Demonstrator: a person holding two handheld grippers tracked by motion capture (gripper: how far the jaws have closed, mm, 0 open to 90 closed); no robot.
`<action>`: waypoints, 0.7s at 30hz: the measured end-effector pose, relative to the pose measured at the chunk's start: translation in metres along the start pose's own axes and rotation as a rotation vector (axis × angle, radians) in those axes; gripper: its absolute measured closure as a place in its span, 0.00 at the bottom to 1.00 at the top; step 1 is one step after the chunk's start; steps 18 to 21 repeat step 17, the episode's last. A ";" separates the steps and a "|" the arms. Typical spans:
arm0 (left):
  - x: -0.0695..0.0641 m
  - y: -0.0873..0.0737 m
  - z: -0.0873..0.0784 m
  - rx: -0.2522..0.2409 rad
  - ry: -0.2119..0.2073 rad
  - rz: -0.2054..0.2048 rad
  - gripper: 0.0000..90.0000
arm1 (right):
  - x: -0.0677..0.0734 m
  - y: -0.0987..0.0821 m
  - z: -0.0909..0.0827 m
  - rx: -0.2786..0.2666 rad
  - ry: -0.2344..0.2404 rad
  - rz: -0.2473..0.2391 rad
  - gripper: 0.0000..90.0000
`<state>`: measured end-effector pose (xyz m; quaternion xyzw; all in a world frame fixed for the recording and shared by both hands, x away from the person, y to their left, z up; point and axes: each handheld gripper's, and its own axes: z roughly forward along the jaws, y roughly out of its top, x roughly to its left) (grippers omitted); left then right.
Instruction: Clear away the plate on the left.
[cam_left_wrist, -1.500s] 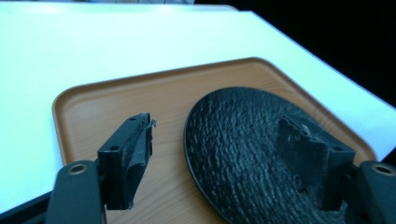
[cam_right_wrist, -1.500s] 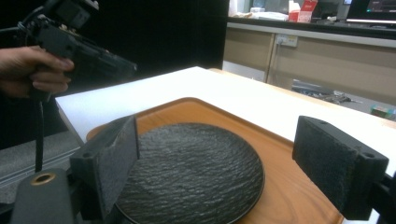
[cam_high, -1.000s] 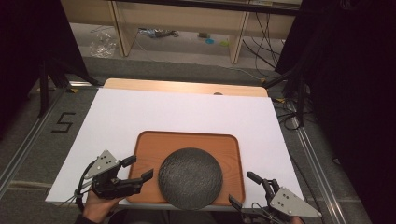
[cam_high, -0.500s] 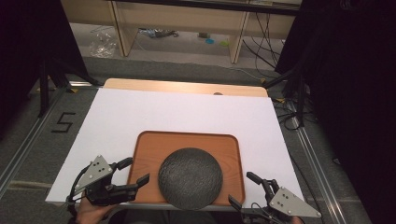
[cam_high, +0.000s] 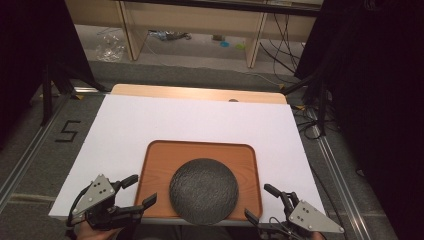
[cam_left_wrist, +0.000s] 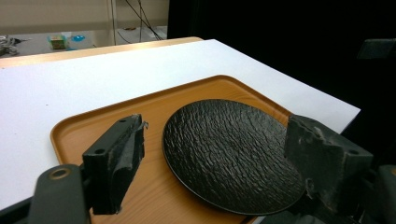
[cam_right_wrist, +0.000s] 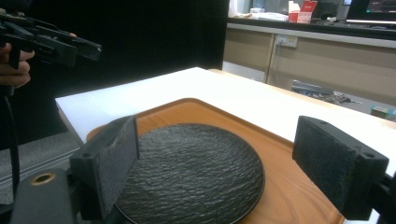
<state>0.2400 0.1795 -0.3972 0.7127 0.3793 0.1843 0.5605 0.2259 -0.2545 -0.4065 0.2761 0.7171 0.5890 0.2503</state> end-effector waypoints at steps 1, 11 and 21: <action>-0.001 0.000 -0.001 -0.001 0.002 0.001 0.22 | 0.000 0.000 0.000 0.000 0.001 0.000 0.17; -0.002 -0.002 0.001 0.020 0.012 -0.002 0.22 | 0.000 0.000 0.001 -0.008 0.018 -0.001 0.17; -0.001 -0.003 0.004 0.034 0.013 -0.008 0.22 | 0.000 0.000 0.000 -0.004 0.021 -0.003 0.17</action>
